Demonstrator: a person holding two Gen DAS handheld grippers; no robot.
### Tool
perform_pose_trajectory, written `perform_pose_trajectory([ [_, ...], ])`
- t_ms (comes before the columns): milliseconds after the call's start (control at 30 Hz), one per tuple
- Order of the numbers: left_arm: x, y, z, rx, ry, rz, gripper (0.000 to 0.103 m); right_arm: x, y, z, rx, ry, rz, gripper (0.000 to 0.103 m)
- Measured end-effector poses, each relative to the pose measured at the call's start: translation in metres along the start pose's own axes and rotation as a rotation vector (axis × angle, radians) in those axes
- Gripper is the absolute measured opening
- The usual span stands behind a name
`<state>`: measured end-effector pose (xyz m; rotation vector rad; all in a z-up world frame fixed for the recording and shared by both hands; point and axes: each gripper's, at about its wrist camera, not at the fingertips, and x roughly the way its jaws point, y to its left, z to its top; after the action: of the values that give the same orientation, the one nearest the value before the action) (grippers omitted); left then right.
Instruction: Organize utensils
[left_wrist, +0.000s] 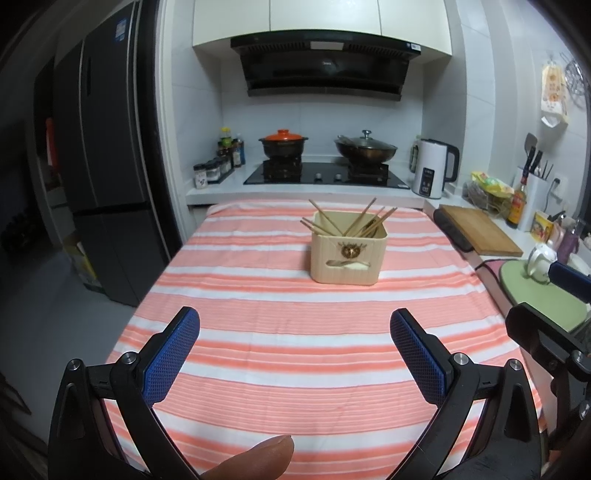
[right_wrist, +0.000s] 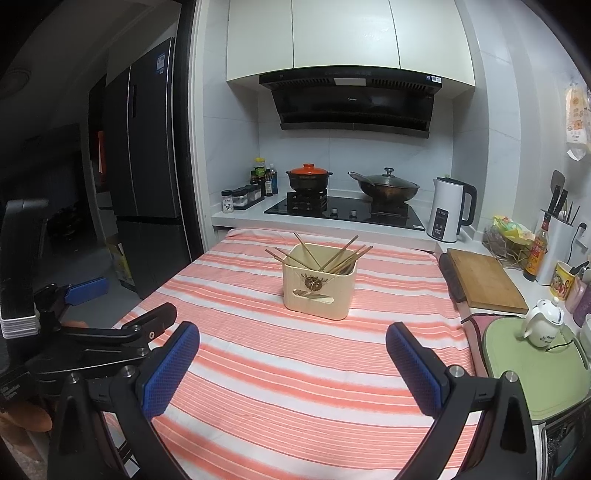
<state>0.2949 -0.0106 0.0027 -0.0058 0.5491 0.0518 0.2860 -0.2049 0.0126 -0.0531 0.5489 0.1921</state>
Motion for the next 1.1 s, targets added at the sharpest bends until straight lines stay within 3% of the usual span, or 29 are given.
perform_pose_trajectory([
  [1100, 0.0027, -0.0027, -0.0035, 0.008, 0.007, 0.0, 0.103, 0.0007, 0.0003, -0.0004, 0.008, 0.007, -0.002, 0.103],
])
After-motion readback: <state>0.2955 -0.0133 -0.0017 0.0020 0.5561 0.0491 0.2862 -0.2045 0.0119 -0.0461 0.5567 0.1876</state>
